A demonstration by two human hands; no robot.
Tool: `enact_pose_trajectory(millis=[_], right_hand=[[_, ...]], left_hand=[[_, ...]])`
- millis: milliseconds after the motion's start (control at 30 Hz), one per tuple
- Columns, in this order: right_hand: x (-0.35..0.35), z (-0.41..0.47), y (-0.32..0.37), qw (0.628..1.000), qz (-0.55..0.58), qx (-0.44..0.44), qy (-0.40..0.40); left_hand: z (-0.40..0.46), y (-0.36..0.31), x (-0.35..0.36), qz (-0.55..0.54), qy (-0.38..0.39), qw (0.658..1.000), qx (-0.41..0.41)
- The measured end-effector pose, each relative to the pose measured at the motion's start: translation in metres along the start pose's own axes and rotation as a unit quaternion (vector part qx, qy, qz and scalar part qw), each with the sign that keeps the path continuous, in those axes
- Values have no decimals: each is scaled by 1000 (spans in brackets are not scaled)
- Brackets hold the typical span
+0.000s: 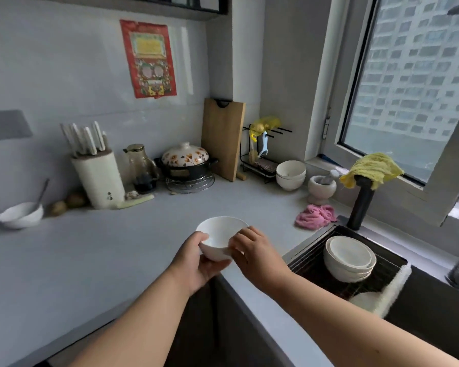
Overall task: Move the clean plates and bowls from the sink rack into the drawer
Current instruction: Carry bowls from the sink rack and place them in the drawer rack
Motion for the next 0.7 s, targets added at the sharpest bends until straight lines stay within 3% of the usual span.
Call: enact_pose_trajectory(millis=[167, 300, 400, 500, 700], right_hand=[[23, -6, 62, 992, 119, 32, -7], [47, -7, 111, 982, 169, 71, -33], [76, -6, 146, 962, 231, 143, 36], [112, -12, 196, 906, 343, 206, 138], [192, -56, 309, 748, 491, 296, 334]], left_hand=[[-47, -26, -66, -18, -86, 994, 58], [-90, -53, -117, 32, -145, 981, 127], [-127, -73, -154, 42, -178, 970, 162], [-166, -92, -201, 41, -216, 957, 188], [-245, -115, -307, 45, -299, 932, 201]])
Point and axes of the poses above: each hand's wrist, its own z-axis towards the middle knuckle, its own x-axis out of the palm, y = z × x, the point moved 6 cm from there along z, towards the middle knuckle, and after that the axes turned 11 degrees about x, right-handed, at the moved point
